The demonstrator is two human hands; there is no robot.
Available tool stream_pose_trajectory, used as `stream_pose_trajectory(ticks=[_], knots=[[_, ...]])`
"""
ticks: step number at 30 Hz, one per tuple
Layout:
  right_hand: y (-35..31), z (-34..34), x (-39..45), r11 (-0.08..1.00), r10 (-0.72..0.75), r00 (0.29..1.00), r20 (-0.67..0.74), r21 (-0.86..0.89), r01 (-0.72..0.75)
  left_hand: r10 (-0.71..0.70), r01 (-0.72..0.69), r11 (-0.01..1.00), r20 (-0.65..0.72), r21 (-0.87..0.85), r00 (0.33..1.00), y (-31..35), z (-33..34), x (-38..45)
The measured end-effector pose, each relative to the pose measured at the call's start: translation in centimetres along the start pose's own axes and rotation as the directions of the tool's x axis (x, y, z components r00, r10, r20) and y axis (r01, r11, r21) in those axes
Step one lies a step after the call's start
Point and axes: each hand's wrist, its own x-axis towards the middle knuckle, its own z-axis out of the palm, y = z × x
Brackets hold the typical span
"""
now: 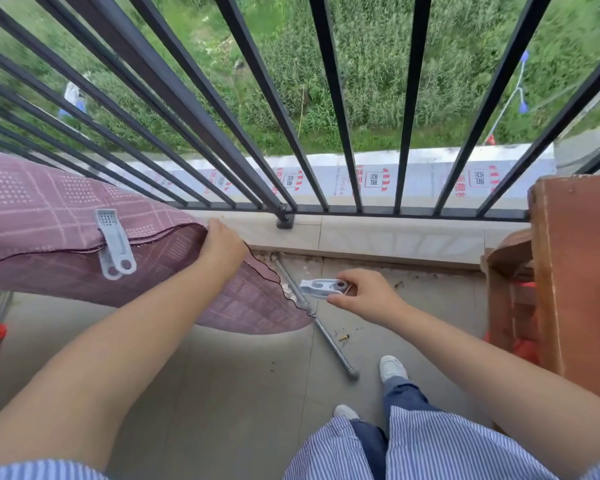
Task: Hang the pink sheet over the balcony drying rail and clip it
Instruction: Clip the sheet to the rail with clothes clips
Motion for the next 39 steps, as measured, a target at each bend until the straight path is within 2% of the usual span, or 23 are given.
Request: stream_pose_trajectory(ticks=[4, 7, 12, 17, 21, 24, 30, 31, 33, 37, 39], knots=[[0.0, -0.3, -0.1, 1.000, 0.001, 1.000, -0.009, -0.011, -0.001, 0.105, -0.113, 0.987, -0.080, -0.110, 0.991, 0.1, -0.9, -0.7], [-0.7, -0.5, 0.3, 0.999, -0.032, 0.999, -0.030, -0.041, 0.031, 0.092, -0.139, 0.948, -0.171, -0.287, 0.981, 0.7, -2.4, -2.5], [-3.0, -0.1, 0.9, 0.934, -0.175, 0.984, 0.013, -0.313, 0.171, 0.013, -0.062, 0.867, -0.102, -0.495, 0.995, 1.4, -3.8, -5.3], [-3.9, 1.4, 0.2, 0.885, -0.254, 0.966, 0.042, -0.394, 0.249, -0.057, -0.007, 0.778, -0.082, -0.628, 0.995, 1.3, -3.0, -6.3], [-4.4, 3.2, 0.6, 0.871, -0.275, 0.959, 0.070, -0.403, 0.280, -0.032, -0.034, 0.778, -0.095, -0.627, 0.995, 2.0, -2.5, -6.7], [-4.4, 4.3, 1.2, 0.857, -0.262, 0.962, 0.070, -0.441, 0.266, -0.013, -0.095, 0.759, -0.162, -0.644, 0.987, 2.4, -1.8, -6.8], [-3.3, 7.1, 1.6, 0.922, -0.234, 0.972, 0.021, -0.311, 0.229, 0.033, -0.207, 0.729, -0.269, -0.652, 0.963, 2.3, -0.2, -7.7], [-3.1, 7.3, 1.5, 0.932, -0.218, 0.976, 0.027, -0.291, 0.216, 0.040, -0.222, 0.752, -0.294, -0.620, 0.955, 2.3, 0.0, -7.9], [-2.4, 7.1, 1.0, 0.934, -0.193, 0.981, 0.030, -0.299, 0.193, 0.036, -0.253, 0.851, -0.431, -0.460, 0.902, 2.5, 0.4, -8.1], [1.3, 5.3, -1.5, 0.885, -0.146, 0.975, -0.168, -0.463, 0.053, 0.027, -0.269, 0.915, -0.619, -0.301, 0.785, 4.3, 0.7, -7.4], [3.9, 4.1, -3.5, 0.858, -0.066, 0.967, -0.245, -0.509, -0.070, 0.033, -0.263, 0.922, -0.619, -0.284, 0.785, 5.7, -0.8, -7.3]])
